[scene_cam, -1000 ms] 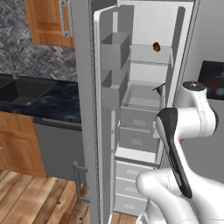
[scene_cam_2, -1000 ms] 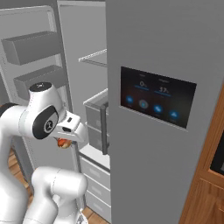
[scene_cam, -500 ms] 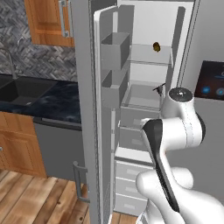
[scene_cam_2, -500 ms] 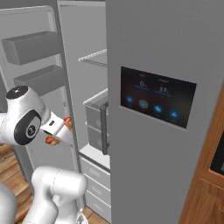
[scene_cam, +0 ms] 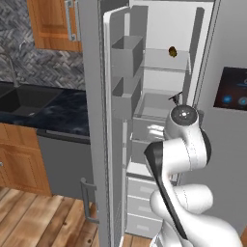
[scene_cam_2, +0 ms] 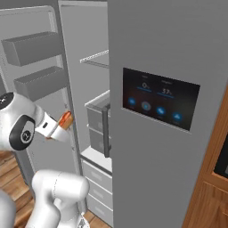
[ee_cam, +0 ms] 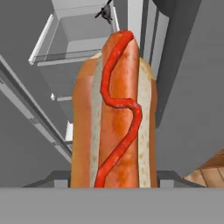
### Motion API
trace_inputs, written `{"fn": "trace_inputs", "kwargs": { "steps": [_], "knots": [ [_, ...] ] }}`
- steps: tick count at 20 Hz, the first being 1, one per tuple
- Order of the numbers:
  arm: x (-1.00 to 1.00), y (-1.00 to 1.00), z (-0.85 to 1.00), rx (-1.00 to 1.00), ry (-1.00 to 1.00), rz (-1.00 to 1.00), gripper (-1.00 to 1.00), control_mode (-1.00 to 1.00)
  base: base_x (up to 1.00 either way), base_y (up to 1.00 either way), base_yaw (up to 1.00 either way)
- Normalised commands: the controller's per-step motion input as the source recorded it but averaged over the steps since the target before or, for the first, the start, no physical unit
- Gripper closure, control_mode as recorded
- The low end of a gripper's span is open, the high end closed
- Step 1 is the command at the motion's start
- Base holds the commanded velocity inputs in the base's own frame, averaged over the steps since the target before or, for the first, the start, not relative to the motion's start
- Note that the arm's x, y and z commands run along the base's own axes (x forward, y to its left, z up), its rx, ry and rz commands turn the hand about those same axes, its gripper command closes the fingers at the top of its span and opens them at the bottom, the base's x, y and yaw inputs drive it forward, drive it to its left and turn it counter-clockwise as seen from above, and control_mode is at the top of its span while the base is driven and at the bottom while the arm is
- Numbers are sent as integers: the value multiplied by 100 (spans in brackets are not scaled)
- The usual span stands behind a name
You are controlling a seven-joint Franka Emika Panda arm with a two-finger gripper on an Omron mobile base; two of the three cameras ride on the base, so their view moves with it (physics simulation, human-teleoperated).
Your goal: Store the hot dog in the freezer for long-term storage. Close the freezer door after placing the cooked food.
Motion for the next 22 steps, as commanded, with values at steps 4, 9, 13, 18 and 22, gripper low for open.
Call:
{"fn": "trace_inputs", "kwargs": {
  "steps": [4,9,13,18,22],
  "knots": [
    [23,1,-1,-2,-8,0,100,-100,0,0,0],
    [27,-16,-24,0,-9,0,100,-100,0,0,0],
    [41,-3,-14,0,-5,0,100,-100,0,0,0],
    [45,0,-1,0,0,0,100,-100,0,0,0],
    [42,0,0,0,0,0,100,-100,0,0,0]
  ]
}}
